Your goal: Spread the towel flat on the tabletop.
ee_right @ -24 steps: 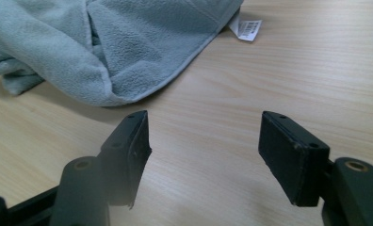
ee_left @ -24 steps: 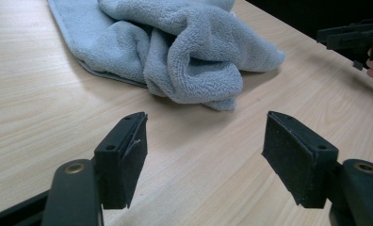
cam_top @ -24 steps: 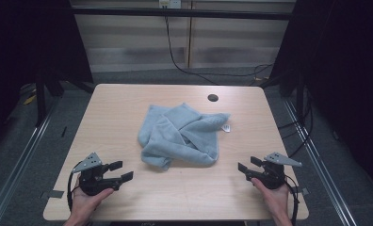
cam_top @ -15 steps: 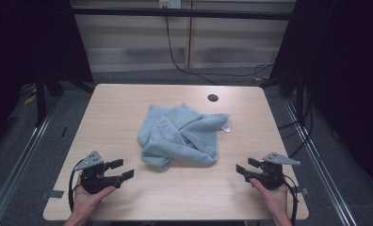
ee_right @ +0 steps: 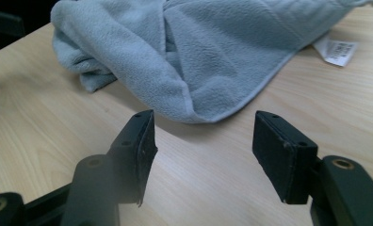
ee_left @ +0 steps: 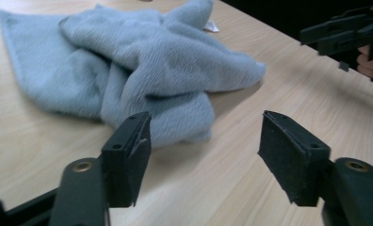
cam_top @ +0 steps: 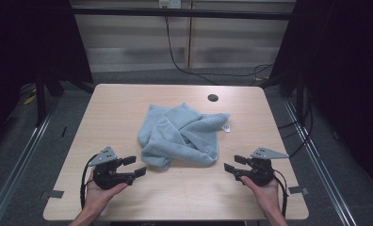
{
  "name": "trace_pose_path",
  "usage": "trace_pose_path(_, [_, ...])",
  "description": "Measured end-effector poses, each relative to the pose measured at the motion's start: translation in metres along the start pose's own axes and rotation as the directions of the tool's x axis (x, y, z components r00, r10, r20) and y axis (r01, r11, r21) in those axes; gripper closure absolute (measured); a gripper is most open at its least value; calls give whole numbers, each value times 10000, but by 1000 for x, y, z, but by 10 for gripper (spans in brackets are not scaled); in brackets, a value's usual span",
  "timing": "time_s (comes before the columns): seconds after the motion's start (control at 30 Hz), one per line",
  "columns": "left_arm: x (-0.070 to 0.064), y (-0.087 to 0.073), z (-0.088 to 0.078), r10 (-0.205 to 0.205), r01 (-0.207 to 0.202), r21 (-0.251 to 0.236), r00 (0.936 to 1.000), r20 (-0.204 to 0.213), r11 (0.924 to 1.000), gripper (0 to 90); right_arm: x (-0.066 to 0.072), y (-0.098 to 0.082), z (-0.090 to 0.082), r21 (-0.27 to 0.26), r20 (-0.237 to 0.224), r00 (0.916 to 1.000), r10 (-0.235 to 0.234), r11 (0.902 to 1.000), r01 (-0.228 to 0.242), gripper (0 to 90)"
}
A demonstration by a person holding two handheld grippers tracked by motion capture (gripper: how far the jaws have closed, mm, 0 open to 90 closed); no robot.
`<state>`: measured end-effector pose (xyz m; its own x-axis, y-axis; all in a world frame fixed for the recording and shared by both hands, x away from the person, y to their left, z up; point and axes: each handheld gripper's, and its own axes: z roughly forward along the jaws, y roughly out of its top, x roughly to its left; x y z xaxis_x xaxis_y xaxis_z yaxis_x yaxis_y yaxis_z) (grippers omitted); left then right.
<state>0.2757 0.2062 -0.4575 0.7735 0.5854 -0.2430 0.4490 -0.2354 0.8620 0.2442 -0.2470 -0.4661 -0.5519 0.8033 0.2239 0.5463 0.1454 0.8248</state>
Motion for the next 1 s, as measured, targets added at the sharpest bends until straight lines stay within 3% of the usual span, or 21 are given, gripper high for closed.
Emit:
trace_pose_path(0.07, [0,3,2,55,-55,13,10000,16,10000,354,1,4,8,161,-149,9998,-97,9998,100,390])
trace_pose_path(0.1, [2,8,6,118,-121,135,9997,217,9998,354,1,4,8,161,-149,9998,-97,9998,100,390])
trace_pose_path(0.33, [14,27,21,343,-343,-103,9994,15,9994,428,9,32,37,249,-477,9968,-642,9975,655,393])
trace_pose_path(0.4, [21,31,26,116,-112,-465,9999,77,9989,441,10,40,47,294,-643,9950,-761,9965,781,399])
trace_pose_path(0.47, [27,35,32,63,-64,-369,10000,-18,9993,453,9,46,59,424,-690,9939,-856,9952,887,400])
trace_pose_path(0.5, [29,36,34,124,-124,-329,9999,5,9994,520,6,51,72,572,-736,9937,-841,9944,884,420])
trace_pose_path(0.6, [34,36,39,-7,4,-313,9999,-102,9995,484,1,55,82,560,-689,9930,-955,9935,994,439])
trace_pose_path(0.77, [40,26,57,-329,336,487,9993,-151,9982,392,-8,56,109,1017,-754,9913,-1078,9881,1152,439])
trace_pose_path(0.8, [40,24,63,-276,299,662,9990,-341,9974,298,-9,56,120,1101,-727,9928,-954,9886,1030,415])
trace_pose_path(0.93, [45,17,77,-370,412,1210,9986,-369,9918,288,-11,59,132,1018,-774,9934,-846,9905,923,376])
trace_pose_path(0.97, [46,15,79,-280,306,1339,9994,-213,9905,453,-9,58,141,1262,-882,9917,-938,9865,1046,411])
trace_pose_path(1.0, [46,14,79,-277,286,1369,9996,-82,9902,492,-8,57,145,1411,-875,9907,-1040,9832,1157,470])
